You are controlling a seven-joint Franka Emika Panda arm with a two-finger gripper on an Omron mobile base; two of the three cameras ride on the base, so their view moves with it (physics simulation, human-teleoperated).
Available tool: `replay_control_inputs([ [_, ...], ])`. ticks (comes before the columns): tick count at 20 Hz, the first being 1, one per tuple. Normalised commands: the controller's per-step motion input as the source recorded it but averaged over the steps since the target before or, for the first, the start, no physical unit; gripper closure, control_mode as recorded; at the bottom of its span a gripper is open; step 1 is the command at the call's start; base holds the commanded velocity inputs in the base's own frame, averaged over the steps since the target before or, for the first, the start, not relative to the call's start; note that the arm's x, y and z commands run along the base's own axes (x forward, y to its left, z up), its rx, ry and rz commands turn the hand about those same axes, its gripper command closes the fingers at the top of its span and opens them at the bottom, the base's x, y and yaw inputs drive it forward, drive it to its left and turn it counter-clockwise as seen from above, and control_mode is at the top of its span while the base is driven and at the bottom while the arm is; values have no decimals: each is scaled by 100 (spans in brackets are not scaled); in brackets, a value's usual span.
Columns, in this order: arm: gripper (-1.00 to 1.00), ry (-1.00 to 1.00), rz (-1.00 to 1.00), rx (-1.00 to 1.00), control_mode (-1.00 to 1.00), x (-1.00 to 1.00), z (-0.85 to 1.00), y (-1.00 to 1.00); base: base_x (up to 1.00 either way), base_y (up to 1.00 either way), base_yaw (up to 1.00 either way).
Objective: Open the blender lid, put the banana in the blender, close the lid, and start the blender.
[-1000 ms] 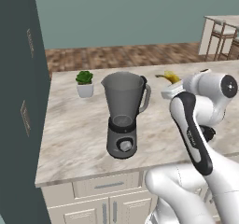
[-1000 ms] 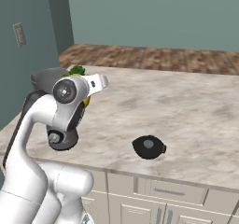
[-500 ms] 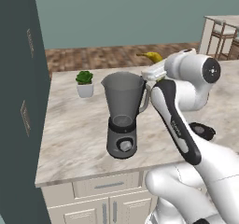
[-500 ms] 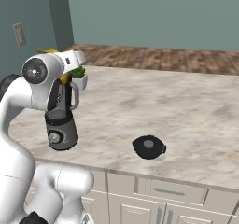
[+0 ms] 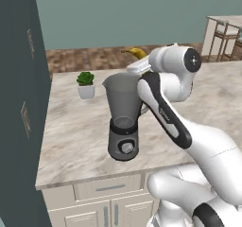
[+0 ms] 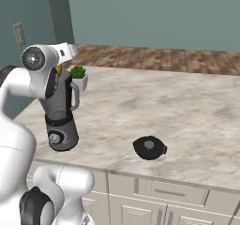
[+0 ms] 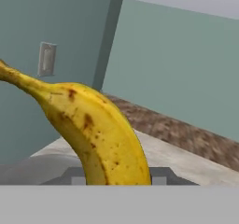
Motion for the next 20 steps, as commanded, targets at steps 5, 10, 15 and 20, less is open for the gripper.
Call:
replay_control_inputs([
  [5, 100, 0, 6, 0, -100, 45, -28, 41, 0, 0, 0],
  [10, 100, 0, 5, 0, -100, 51, -32, 48, 0, 0, 0],
  [15, 100, 0, 4, 0, -100, 41, -46, 38, 0, 0, 0],
  [20, 100, 1, 3, 0, -100, 12, -43, 7, 0, 0, 0],
])
